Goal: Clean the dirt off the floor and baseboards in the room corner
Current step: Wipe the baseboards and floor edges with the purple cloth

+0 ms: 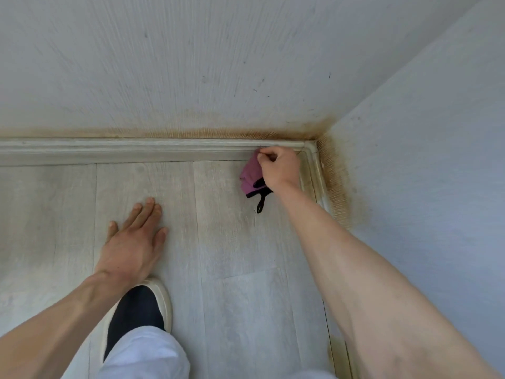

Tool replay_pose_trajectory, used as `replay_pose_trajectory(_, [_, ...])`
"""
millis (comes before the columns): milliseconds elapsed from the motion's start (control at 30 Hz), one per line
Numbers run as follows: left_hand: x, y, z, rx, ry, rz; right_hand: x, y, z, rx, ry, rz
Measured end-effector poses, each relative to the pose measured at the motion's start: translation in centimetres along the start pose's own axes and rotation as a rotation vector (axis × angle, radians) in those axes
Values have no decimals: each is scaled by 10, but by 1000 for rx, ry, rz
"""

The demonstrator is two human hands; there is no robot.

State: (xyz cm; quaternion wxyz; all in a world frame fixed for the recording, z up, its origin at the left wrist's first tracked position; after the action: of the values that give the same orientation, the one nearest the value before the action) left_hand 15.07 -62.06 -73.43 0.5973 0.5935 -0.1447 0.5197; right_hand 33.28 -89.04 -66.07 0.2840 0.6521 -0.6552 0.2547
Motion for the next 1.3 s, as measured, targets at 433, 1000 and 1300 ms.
replay_pose_trajectory(433, [2, -7, 0, 10, 8, -4, 124, 115, 34, -54, 200, 42])
replay_pose_trajectory(1000, [-7, -7, -5, -2, 54, 47, 91, 107, 72, 211, 488, 63])
replay_pose_trajectory(1300, [42, 14, 73, -108, 425, 70, 66, 142, 27, -520, -912, 127])
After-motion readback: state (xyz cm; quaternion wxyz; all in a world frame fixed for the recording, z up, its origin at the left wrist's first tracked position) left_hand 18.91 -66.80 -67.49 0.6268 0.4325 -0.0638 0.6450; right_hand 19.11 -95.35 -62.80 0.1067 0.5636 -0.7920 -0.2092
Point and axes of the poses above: each hand's wrist, its own y-axis away from the middle knuckle, its own x-axis out of the back of the hand, z = x × y, the point moved 2 cm from there along -y, towards the middle knuckle, and after that the axes turned 14 degrees about x, right-handed, at the moved point
